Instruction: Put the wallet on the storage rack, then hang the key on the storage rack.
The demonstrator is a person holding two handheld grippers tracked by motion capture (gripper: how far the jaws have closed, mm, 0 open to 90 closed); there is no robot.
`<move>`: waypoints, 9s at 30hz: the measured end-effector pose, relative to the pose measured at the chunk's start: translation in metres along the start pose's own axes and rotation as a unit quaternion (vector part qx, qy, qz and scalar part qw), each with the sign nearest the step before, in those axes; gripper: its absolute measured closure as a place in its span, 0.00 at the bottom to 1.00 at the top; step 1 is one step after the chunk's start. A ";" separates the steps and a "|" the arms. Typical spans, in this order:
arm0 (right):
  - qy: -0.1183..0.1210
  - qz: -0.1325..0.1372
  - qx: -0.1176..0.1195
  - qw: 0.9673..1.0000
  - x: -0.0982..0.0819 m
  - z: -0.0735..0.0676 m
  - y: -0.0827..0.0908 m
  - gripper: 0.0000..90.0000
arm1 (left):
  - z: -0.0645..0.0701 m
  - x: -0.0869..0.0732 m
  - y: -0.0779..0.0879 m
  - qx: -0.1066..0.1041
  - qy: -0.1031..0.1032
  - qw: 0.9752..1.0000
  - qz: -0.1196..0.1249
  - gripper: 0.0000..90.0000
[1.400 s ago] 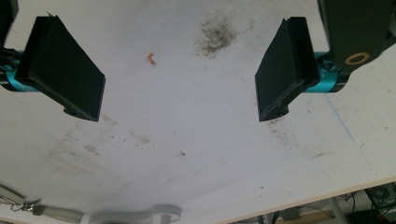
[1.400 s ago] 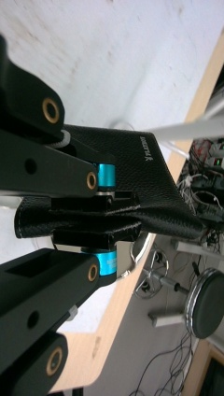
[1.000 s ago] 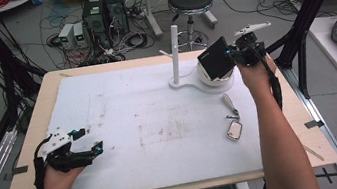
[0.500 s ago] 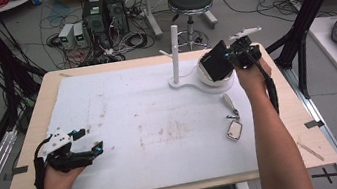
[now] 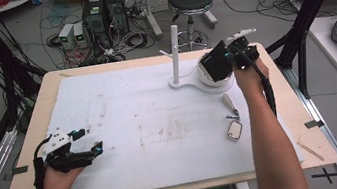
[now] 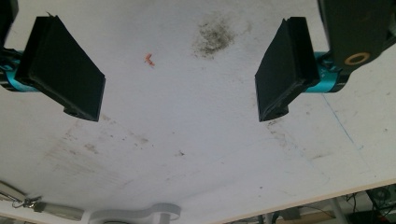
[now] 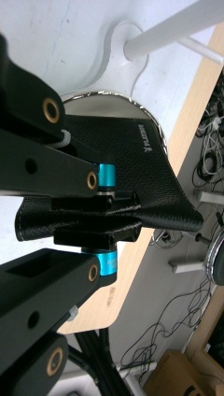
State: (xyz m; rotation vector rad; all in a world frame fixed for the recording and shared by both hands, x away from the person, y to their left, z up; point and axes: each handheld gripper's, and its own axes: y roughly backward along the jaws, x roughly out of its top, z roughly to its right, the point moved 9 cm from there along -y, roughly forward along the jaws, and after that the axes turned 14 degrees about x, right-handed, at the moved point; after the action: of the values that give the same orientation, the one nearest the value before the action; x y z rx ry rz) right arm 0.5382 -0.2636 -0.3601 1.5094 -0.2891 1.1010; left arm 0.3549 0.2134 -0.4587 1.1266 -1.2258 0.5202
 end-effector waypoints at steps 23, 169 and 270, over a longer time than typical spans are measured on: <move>-0.005 0.012 -0.015 1.000 0.006 0.002 -0.004 0.96 | 0.002 0.000 0.000 -0.002 -0.002 1.000 0.000 0.18; -0.091 -0.035 0.125 0.987 -0.169 -0.043 -0.002 0.37 | -0.004 0.006 0.005 0.014 -0.023 1.000 0.010 0.18; 0.035 0.091 0.135 0.986 0.039 -0.119 -0.016 0.74 | -0.012 0.007 0.016 0.021 -0.008 1.000 0.020 0.18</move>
State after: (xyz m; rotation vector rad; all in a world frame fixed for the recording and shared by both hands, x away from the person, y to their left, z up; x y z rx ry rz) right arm 0.5145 -0.1392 -0.3563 1.7033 -0.2397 1.3778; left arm 0.3493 0.2293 -0.4456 1.1446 -1.2581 0.5708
